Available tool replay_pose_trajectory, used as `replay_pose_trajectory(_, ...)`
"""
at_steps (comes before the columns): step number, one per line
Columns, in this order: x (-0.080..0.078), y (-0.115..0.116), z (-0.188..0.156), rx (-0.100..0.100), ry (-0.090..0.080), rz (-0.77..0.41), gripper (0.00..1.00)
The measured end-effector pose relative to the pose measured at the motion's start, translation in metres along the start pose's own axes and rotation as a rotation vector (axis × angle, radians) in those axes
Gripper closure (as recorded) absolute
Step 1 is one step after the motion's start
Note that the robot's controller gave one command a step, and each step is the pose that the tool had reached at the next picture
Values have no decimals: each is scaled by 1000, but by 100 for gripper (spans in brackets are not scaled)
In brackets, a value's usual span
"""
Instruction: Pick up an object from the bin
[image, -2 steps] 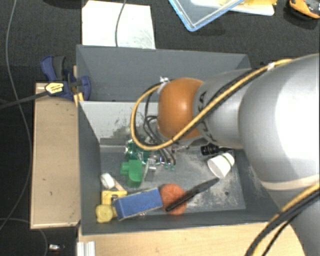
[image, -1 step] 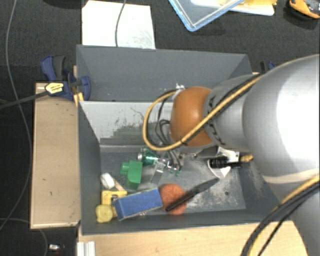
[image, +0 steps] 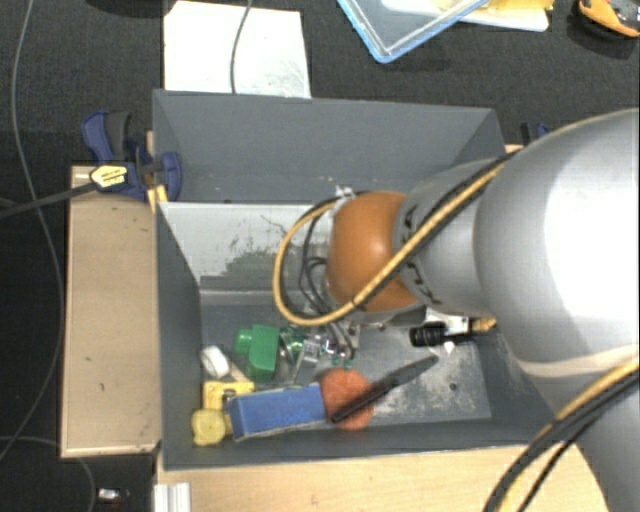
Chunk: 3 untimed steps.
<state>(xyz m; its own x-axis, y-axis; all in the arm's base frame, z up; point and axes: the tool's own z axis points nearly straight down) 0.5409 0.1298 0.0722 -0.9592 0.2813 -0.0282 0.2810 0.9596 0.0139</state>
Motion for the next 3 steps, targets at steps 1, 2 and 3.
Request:
replay_pose_trajectory(1, -3, -3, -4, -1, 0, 20, 0)
replay_pose_trajectory(2, -1, -11, -181, -3, -3, -17, 100)
replay_pose_trajectory(3, -1, -11, -180, -2, -1, -18, 100)
